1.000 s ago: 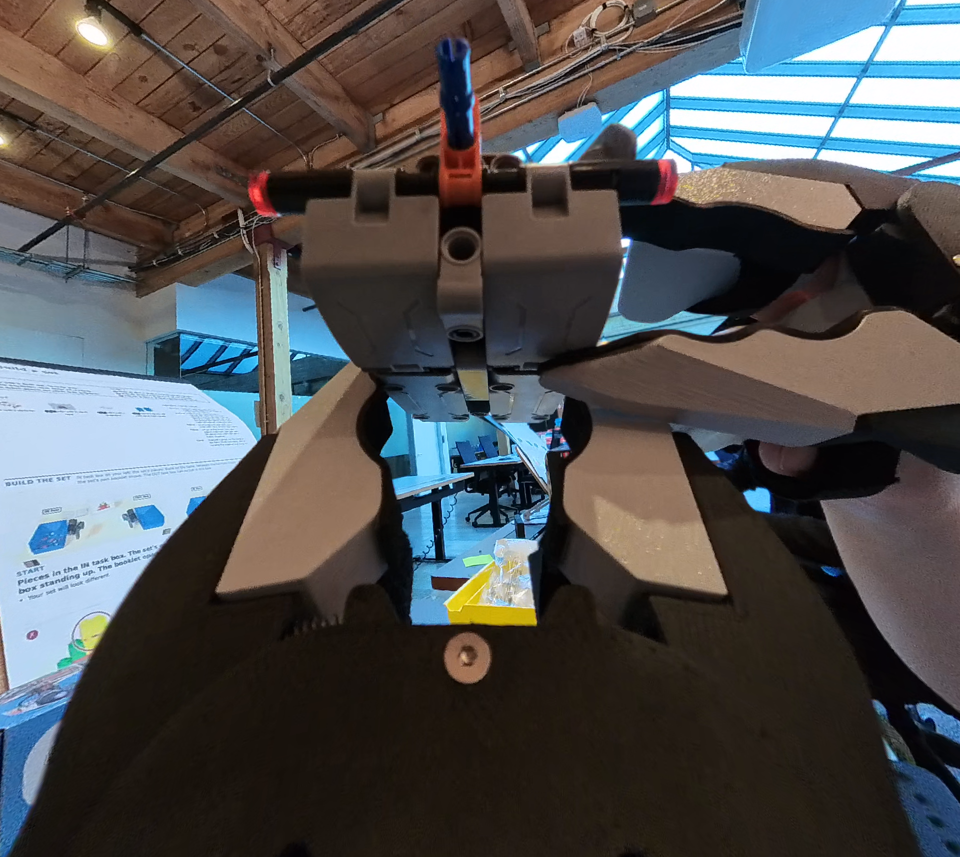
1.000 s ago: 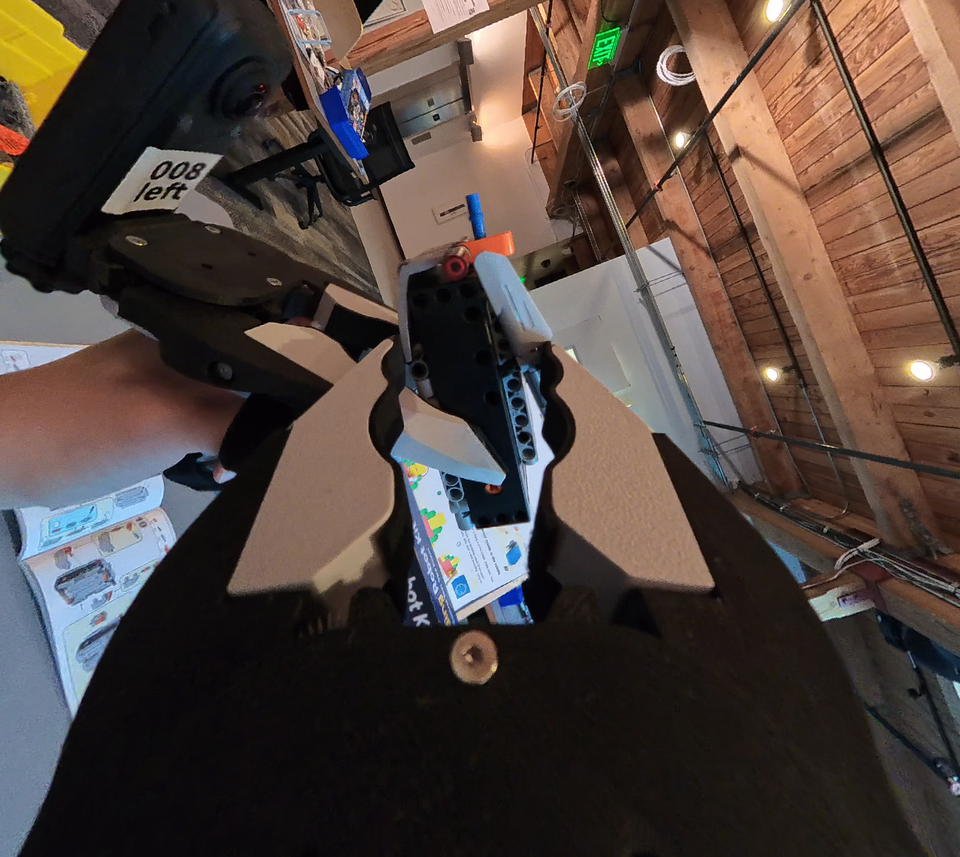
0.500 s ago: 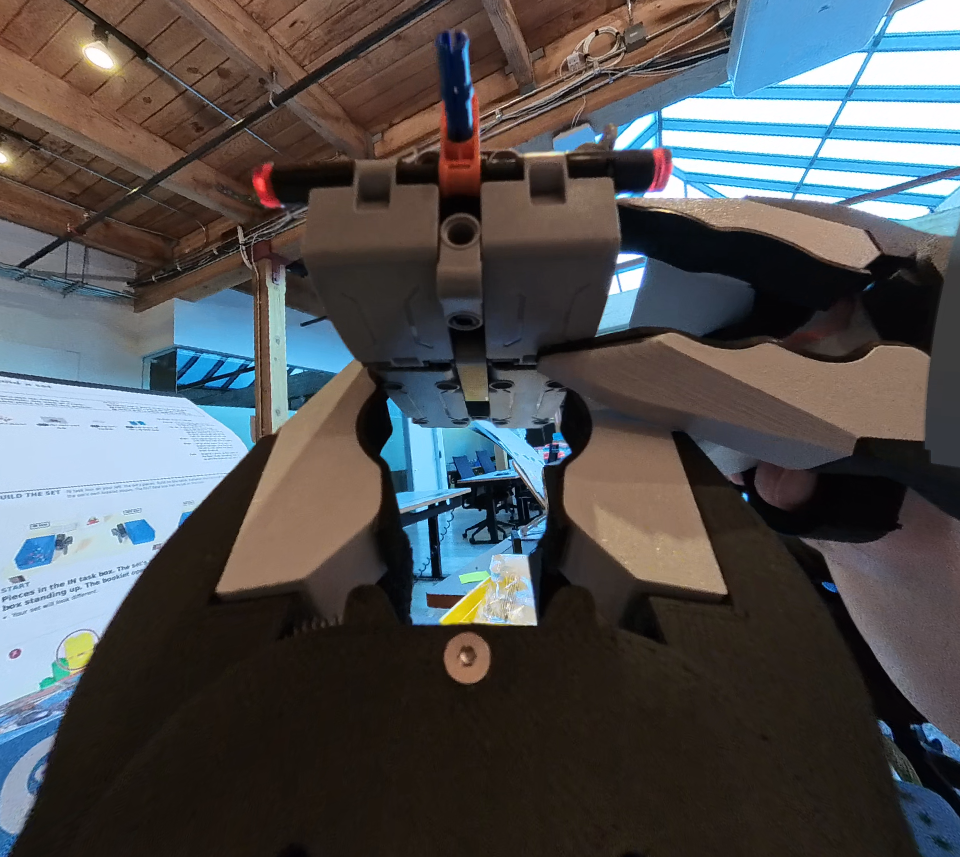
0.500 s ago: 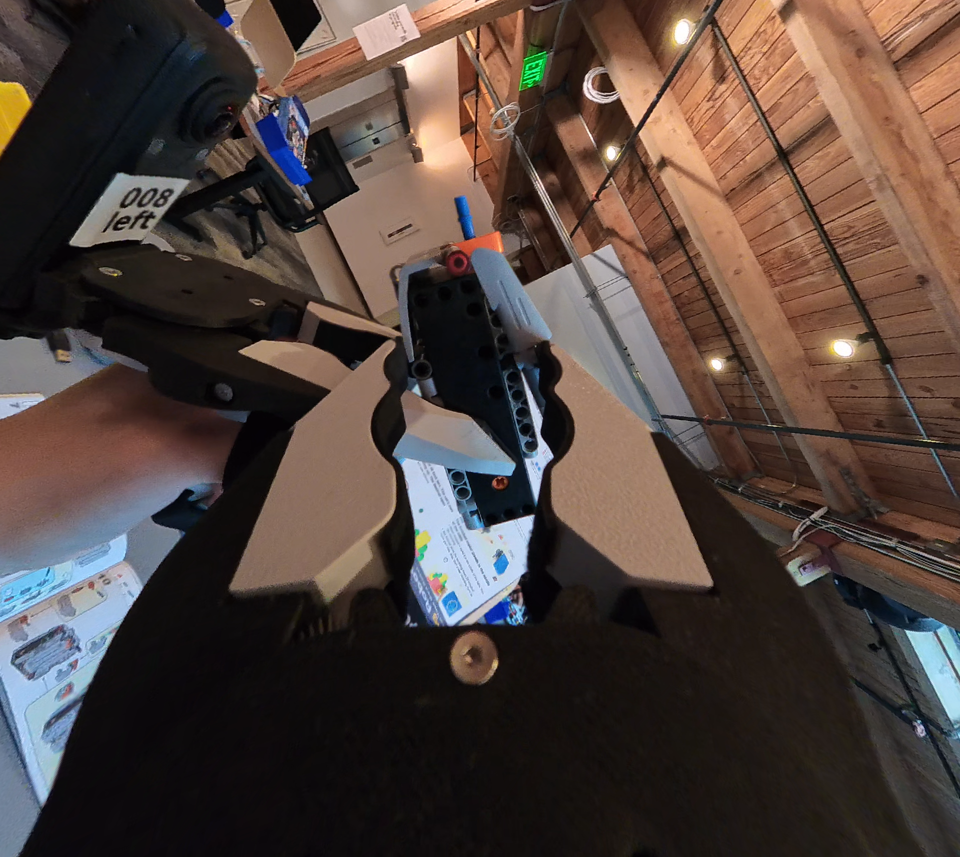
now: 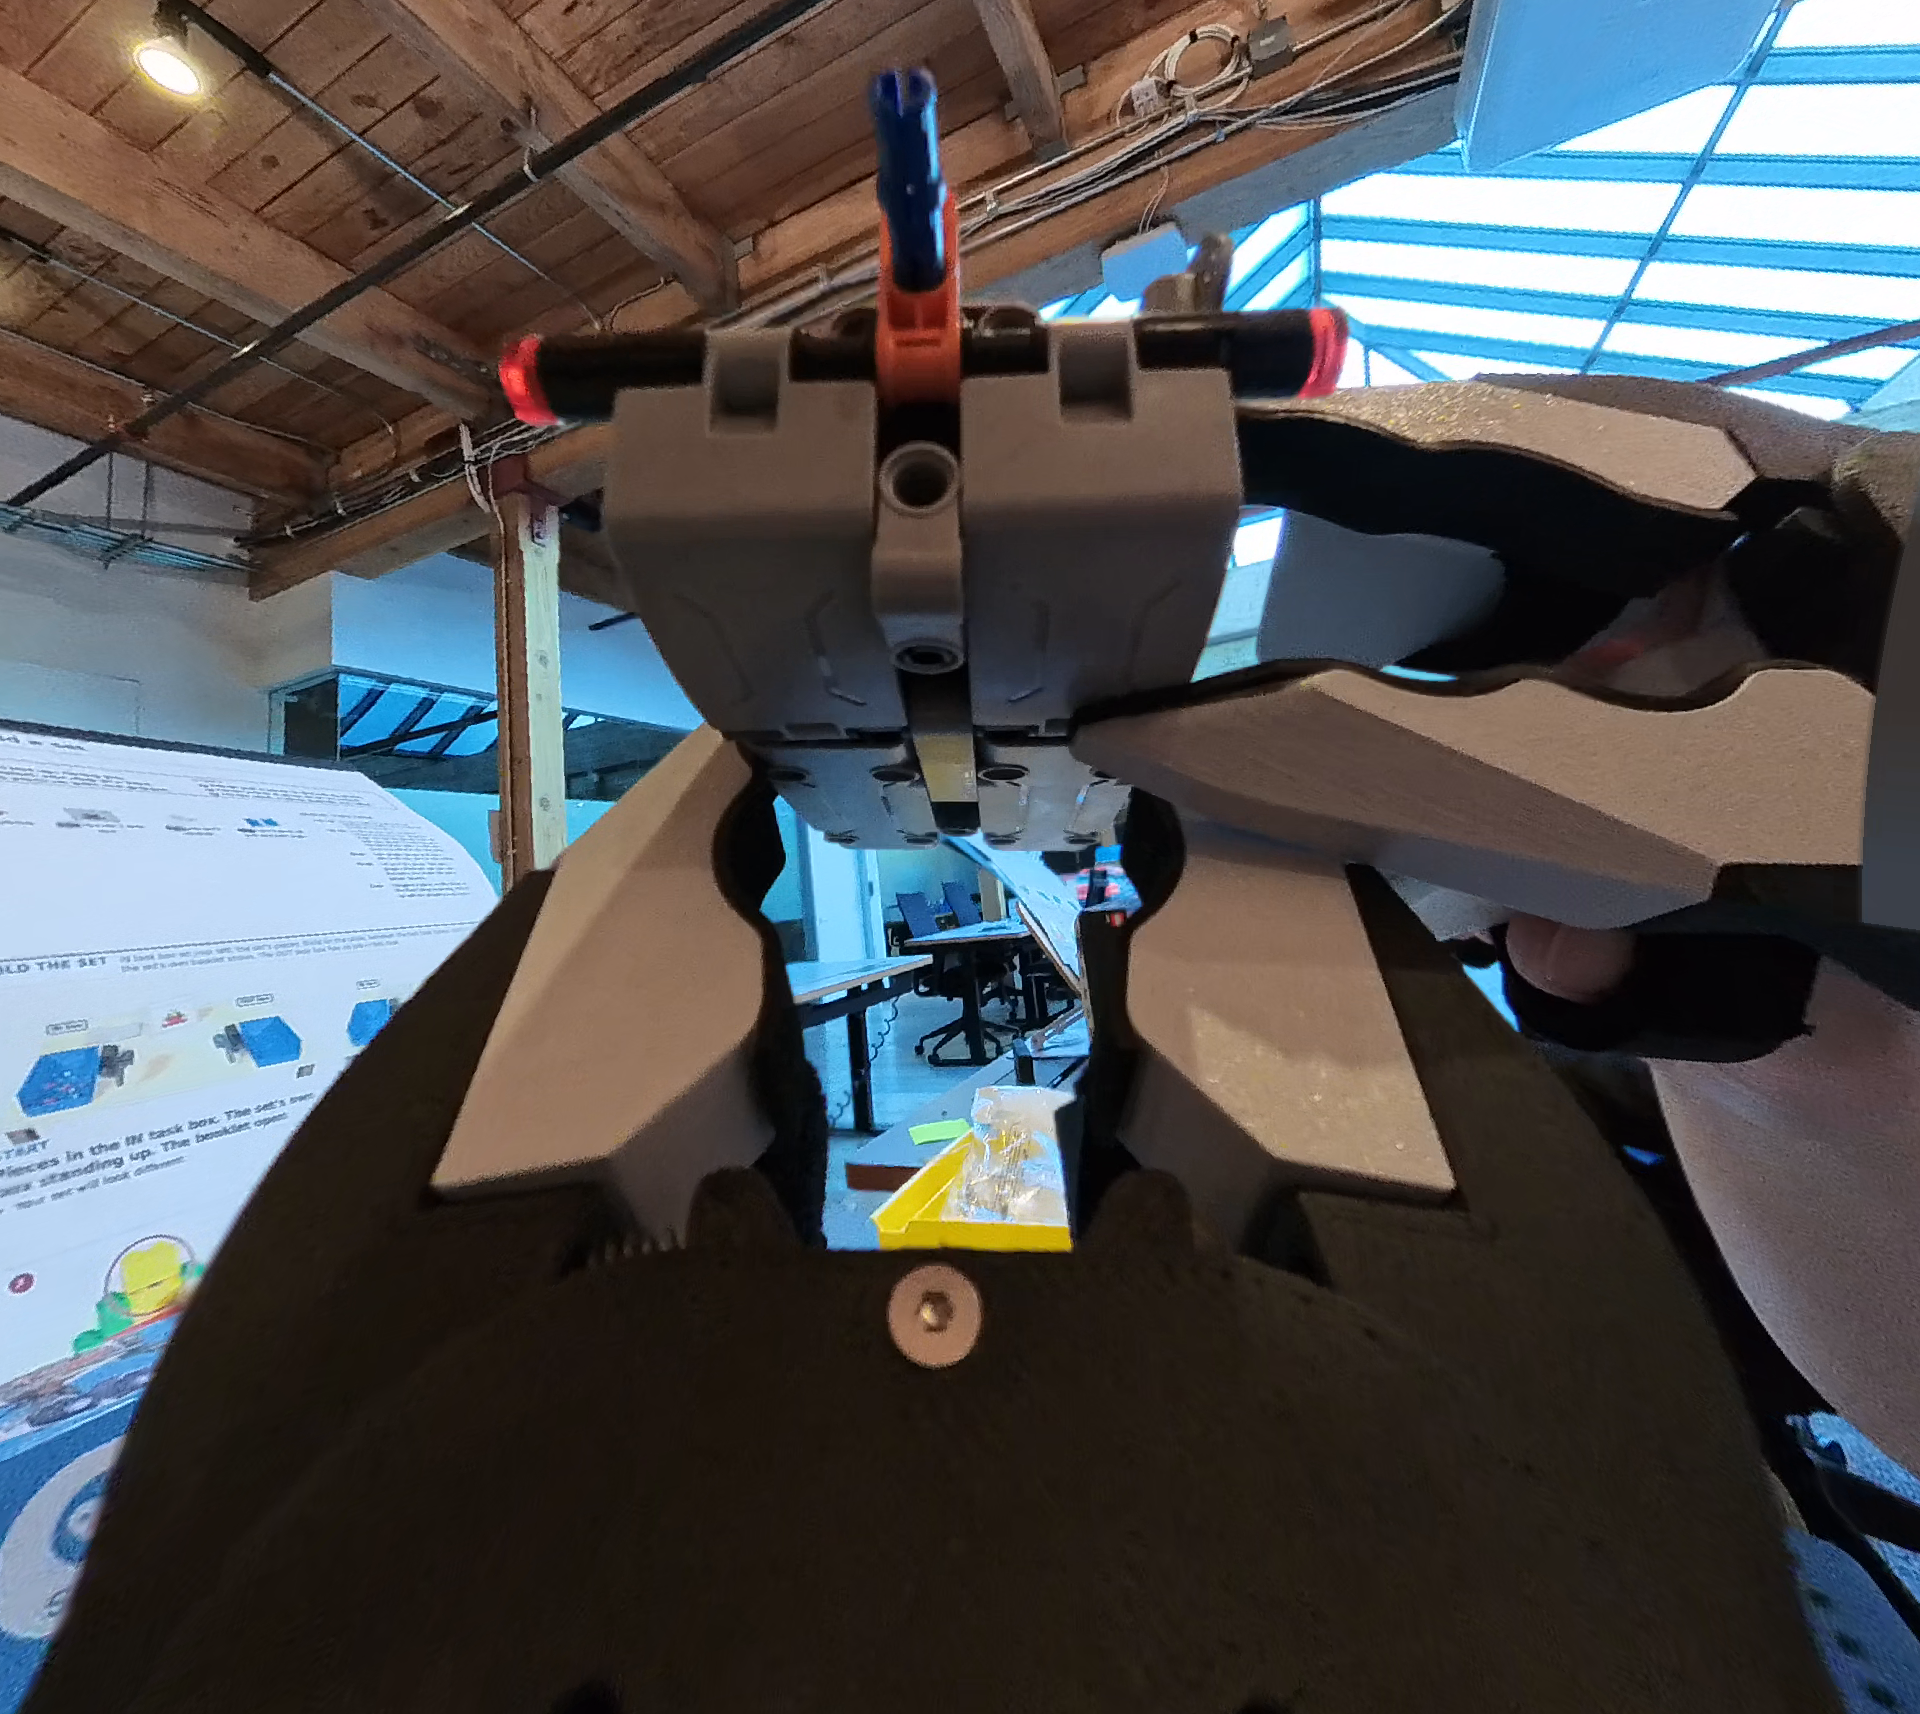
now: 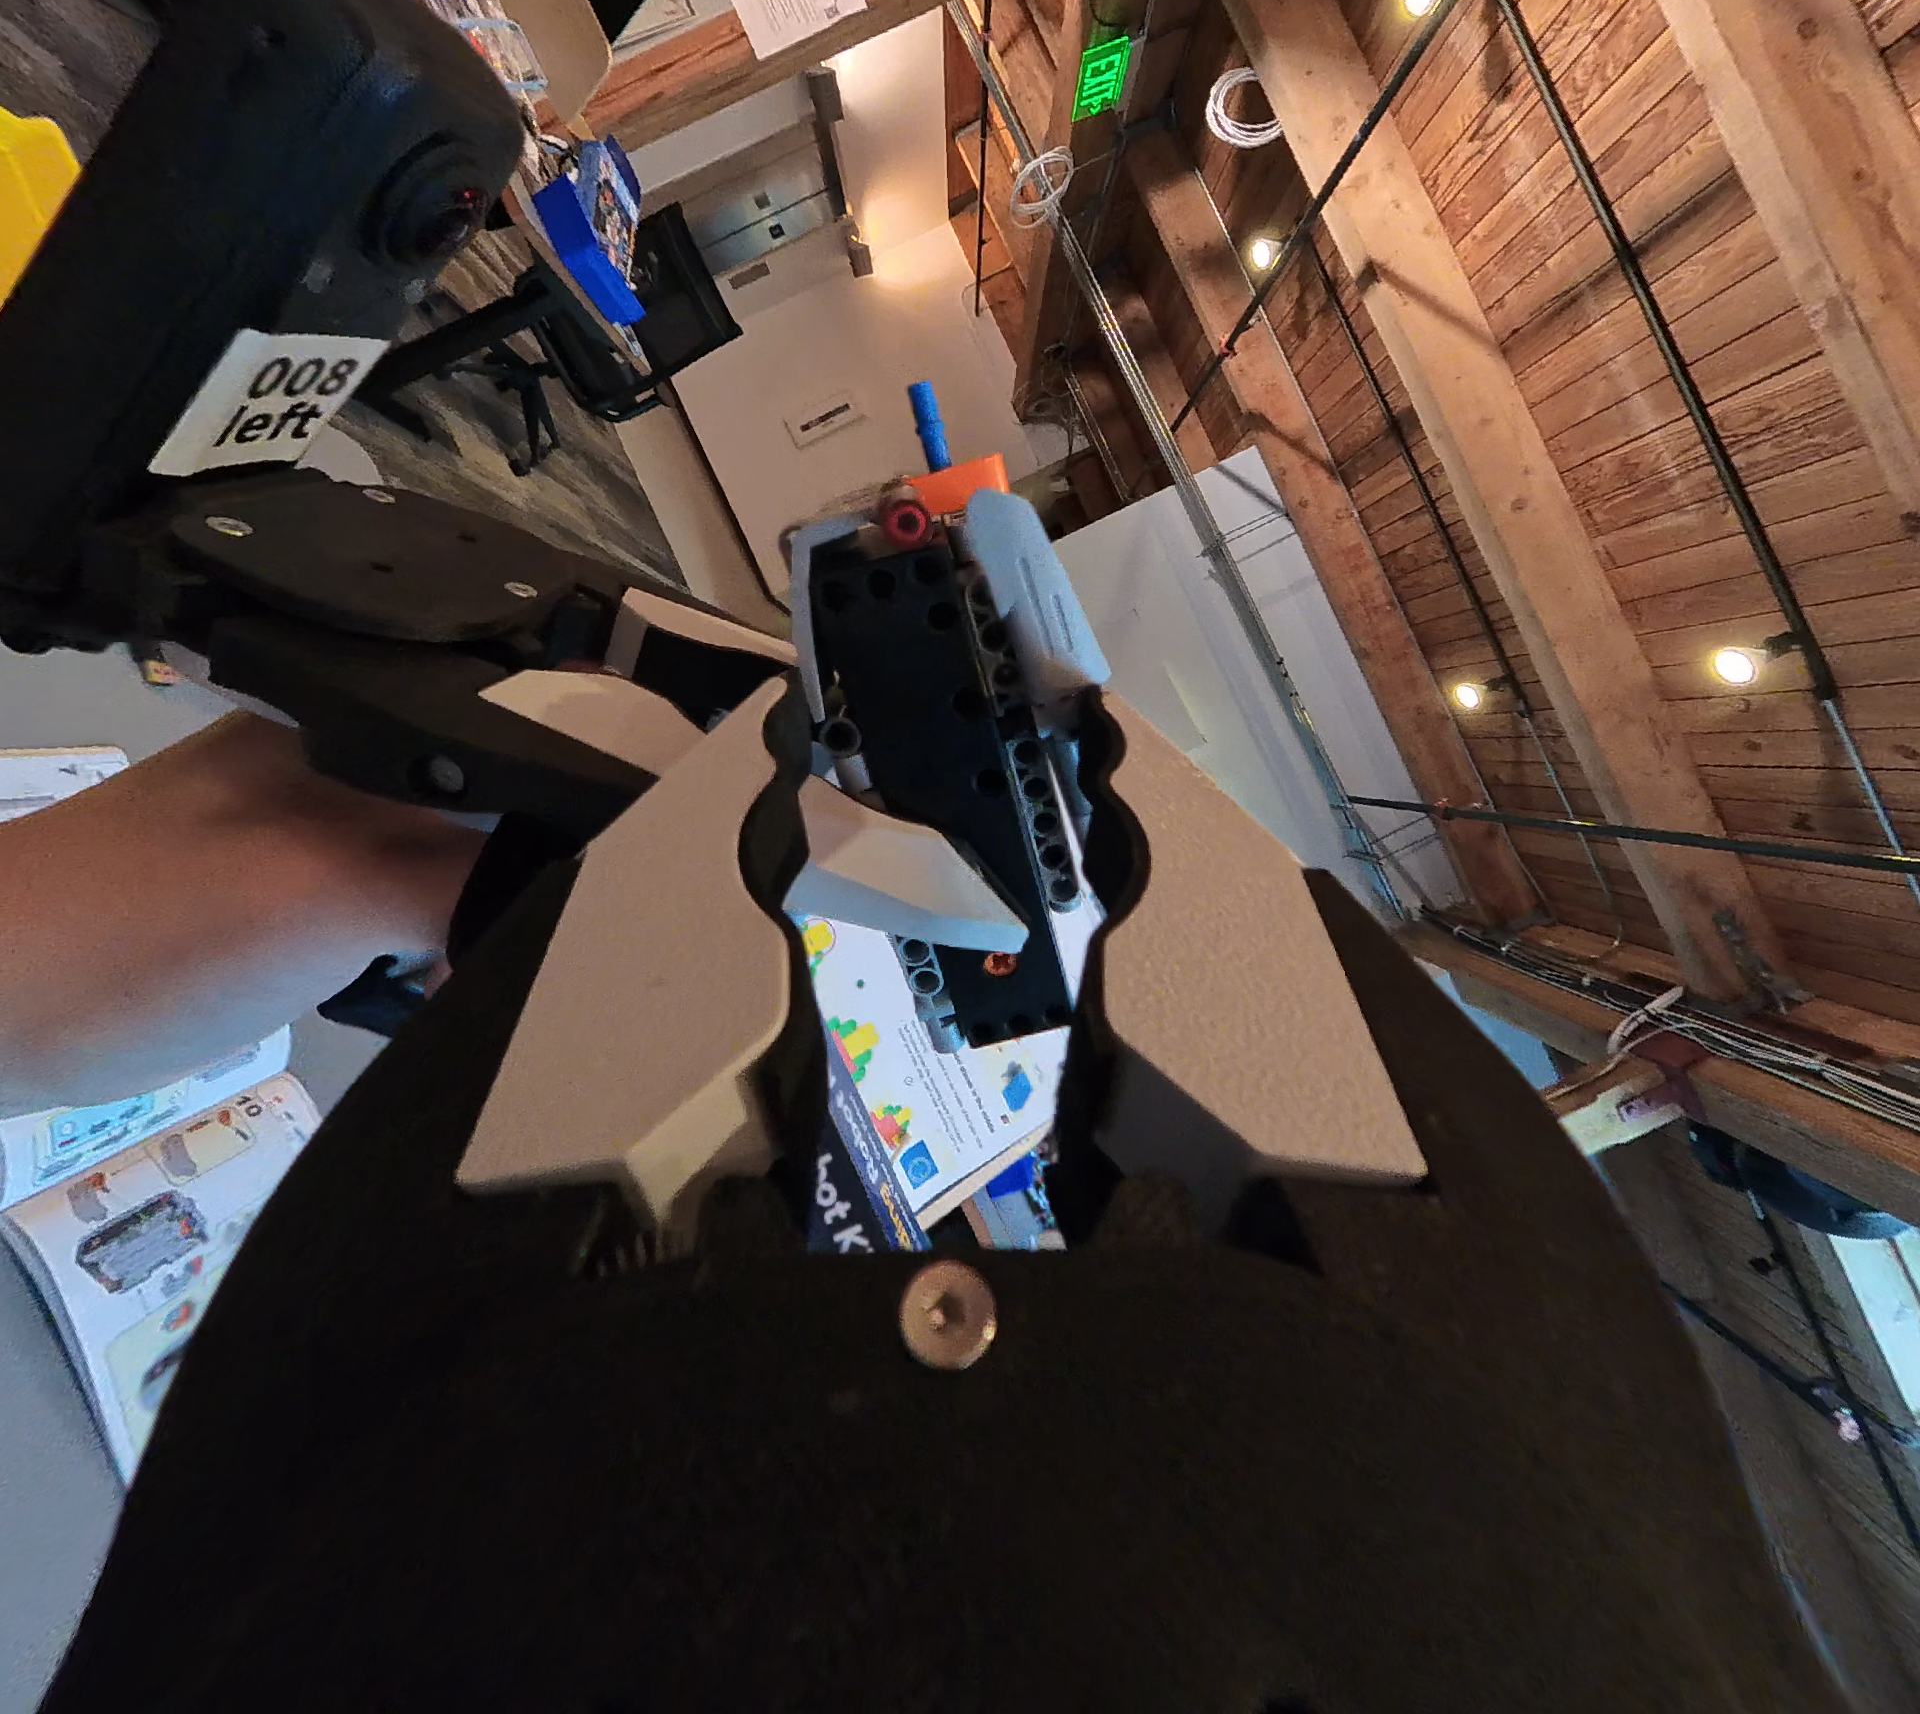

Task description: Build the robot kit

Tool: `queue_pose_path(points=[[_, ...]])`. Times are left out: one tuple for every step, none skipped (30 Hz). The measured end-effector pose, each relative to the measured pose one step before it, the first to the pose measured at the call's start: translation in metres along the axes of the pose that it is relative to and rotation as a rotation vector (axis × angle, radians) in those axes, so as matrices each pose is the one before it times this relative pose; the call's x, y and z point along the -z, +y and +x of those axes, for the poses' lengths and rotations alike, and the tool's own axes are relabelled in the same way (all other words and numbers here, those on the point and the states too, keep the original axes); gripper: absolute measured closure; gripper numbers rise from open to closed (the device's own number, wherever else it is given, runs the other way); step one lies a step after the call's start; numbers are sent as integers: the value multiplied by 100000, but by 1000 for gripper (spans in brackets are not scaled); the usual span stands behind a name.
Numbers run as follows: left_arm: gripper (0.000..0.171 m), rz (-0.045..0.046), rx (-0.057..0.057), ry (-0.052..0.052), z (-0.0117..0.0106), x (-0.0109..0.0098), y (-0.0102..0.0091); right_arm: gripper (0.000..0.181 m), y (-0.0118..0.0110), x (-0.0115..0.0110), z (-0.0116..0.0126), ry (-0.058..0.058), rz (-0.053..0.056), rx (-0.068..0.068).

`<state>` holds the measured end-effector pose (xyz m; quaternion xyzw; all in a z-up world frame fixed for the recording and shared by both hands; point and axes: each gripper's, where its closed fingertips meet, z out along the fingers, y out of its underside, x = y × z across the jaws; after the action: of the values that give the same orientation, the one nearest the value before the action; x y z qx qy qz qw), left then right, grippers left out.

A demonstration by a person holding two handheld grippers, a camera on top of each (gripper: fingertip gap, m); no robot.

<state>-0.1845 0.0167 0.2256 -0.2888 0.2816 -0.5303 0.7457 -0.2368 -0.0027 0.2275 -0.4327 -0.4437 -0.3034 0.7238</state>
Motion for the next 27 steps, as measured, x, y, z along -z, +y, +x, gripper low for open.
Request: queue_pose_path(points=[[108, -980, -573, -684, -123, -9, 71, 132, 31, -34, 22, 243, -554, 985], [108, -562, -623, -628, -105, 10, 47, 132, 42, -50, -15, -79, -664, 1035], [108, -327, -248, -272, -61, 17, 25, 132, 42, -45, -45, -618, -678, 265], [108, -148, 301, -157, -42, 12, 26, 132, 42, -53, -45, -1048, -457, -637], [108, 298, 637, 296, 40, 2, -42, 133, -3, -29, -13, -703, -17, -379], [108, 852, 512, 397, 100, 7, -126, 134, -19, -5, -26, -882, 169, -852], [108, 1388, 289, -718, -41, 76, -221, 138, 3, 4, -282, -2424, -43, -3587], [108, -147, -181, 285, 60, -18, -27, 138, -122, 26, 39, 370, 1265, -209], [108, -321, -55, 685, 52, -29, -11, 138, -33, 40, 57, 735, -73, 627], [108, -176, -501, -245, -73, 29, -18, 138, -30, -25, -1, 82, -161, -66], [108, -342, -241, -632, -128, 22, 40, 138, 54, -72, -39, -669, -532, -199], [108, -338, 542, -160, -98, 2, 43, 138, 52, -106, -12, -591, -254, -476], [108, 99, 308, -111, -61, 3, 14, 138, 12, -82, -3, -327, 18, -44], [108, -157, 35, 138, -35, 2, 38, 138, 7, -64, -8, -12, -46, 715], [108, -429, -426, -28, -57, -16, 65, 138, 47, -31, -19, -173, -490, 999], [108, -323, -373, -174, -61, -29, 53, 138, 69, -31, -11, -356, -547, 774], [108, -394, 1040, 407, -8, -98, 52, 138, 46, -33, 62, -77, 18, -419], [108, -533, 2734, 924, 22, -133, 102, 138, 45, -67, 119, -130, 404, -1526], [107, 79, 4551, 1605, 69, -136, 82, 138, 30, -91, 103, -713, 863, -2402], [107, 886, 5877, 2480, 153, -123, 32, 137, -91, -96, 51, -958, 2129, -2902], [107, 383, 6077, 1992, 83, -136, 122, 137, -71, -115, 104, 28, 2271, -2574], [107, 436, 4741, 790, -99, -93, 161, 137, 75, -167, 89, 137, 988, -1958], [107, 9, 3474, -161, -271, -36, 236, 137, 247, -236, 34, -433, -535, -1829], [107, -572, 2888, -346, -373, -13, 301, 136, 408, -301, -17, -738, -2005, -1527], [107, -540, 2948, -70, -327, 6, 246, 137, 398, -309, -20, -571, -2155, -945], [108, 131, 2523, 178, -212, 34, 99, 137, 226, -280, -37, -489, -1160, -446], [107, 165, 1271, -186, -134, 20, 12, 137, 37, -189, -46, -740, -176, 460]])
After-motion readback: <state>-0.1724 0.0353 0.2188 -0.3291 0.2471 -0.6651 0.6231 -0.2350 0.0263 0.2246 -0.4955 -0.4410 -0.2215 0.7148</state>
